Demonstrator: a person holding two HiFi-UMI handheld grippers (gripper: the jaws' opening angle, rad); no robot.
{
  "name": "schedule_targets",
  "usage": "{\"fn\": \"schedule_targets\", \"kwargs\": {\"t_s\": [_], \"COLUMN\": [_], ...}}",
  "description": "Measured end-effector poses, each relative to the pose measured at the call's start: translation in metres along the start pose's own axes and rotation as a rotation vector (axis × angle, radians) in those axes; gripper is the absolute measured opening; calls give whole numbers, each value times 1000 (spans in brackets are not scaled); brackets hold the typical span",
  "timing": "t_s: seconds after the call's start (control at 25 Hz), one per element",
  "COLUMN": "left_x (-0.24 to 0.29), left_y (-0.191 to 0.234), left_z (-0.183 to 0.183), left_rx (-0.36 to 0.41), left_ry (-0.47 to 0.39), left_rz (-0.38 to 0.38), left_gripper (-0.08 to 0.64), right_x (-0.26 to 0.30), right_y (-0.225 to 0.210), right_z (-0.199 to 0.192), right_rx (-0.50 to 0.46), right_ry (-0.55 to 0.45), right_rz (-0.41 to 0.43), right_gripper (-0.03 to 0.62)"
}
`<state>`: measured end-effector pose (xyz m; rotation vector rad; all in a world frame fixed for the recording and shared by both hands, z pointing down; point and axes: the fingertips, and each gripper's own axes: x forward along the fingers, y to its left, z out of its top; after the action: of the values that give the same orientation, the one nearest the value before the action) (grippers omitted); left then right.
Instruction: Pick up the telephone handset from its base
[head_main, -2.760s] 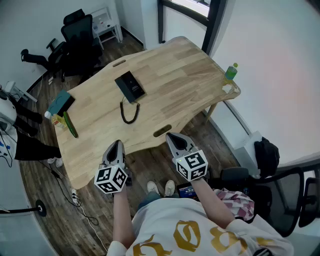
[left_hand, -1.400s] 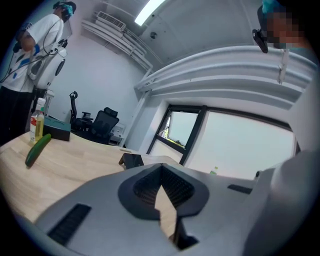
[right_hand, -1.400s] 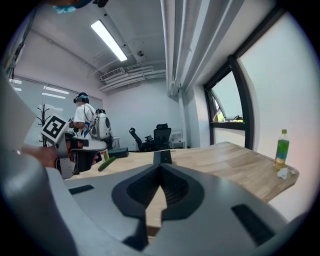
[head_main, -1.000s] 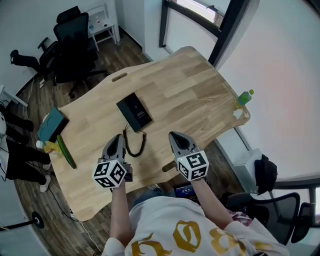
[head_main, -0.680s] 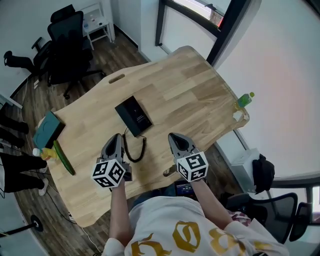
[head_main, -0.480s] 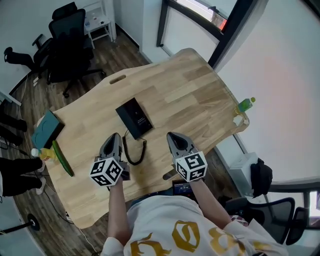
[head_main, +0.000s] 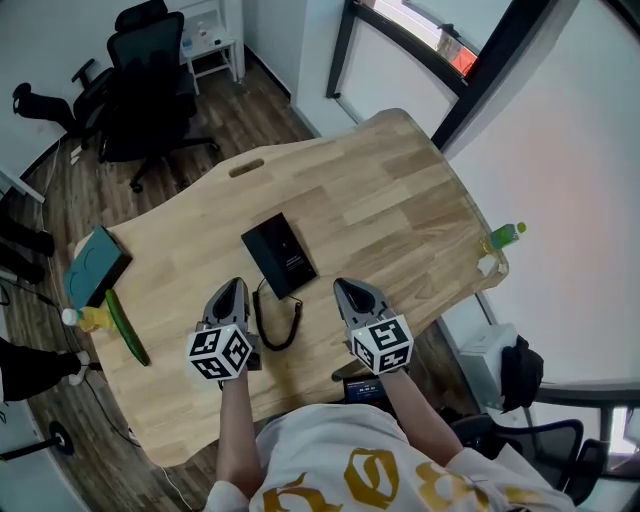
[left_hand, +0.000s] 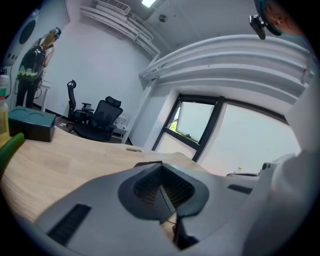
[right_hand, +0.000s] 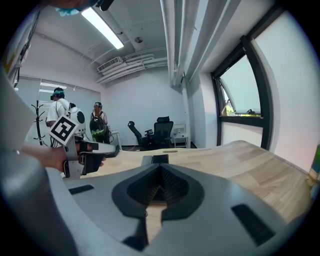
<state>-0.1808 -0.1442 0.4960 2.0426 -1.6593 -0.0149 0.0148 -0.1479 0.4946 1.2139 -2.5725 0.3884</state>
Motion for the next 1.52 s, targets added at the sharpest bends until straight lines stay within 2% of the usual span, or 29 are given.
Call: {"fn": "schedule_targets", "kwargs": {"t_s": [0.12, 0.24, 0.4, 0.6, 0.84, 0.88, 1.16, 1.36, 1.52], "left_x": [16, 28, 43, 58, 71, 73, 87, 96, 101], "left_y": [3, 9, 14, 22, 28, 28, 24, 24, 23], "left_z": [-19, -33, -42, -55, -59, -62, -87, -90, -90], "left_rx": [-9, -6, -32, -14, -47, -66, -153, -199, -163], "left_ry": [76, 120, 148, 197, 201, 207, 271, 269, 276], "left_rz": [-18, -4, 4, 30, 45, 36, -10, -22, -35], "left_gripper": [6, 6, 6, 6, 6, 12, 219, 224, 213], "right_x": [9, 18, 35, 58, 84, 86, 96, 102, 101], "right_y": [-6, -10, -16, -23, -33, -34, -35, -41, -44], "right_z": [-4, -10, -16, -21, -31, -33, -49, -52, -57], "right_rx": [-20, -23, -19, -38, -23, -20, -10, -5, 3], "right_ry": [18, 43, 70, 104, 138, 146, 188, 199, 211], "right_rz": [-10, -3, 14, 42, 60, 63, 82, 83, 76], "right_gripper": [5, 5, 5, 5, 5, 5, 5, 5, 5]}}
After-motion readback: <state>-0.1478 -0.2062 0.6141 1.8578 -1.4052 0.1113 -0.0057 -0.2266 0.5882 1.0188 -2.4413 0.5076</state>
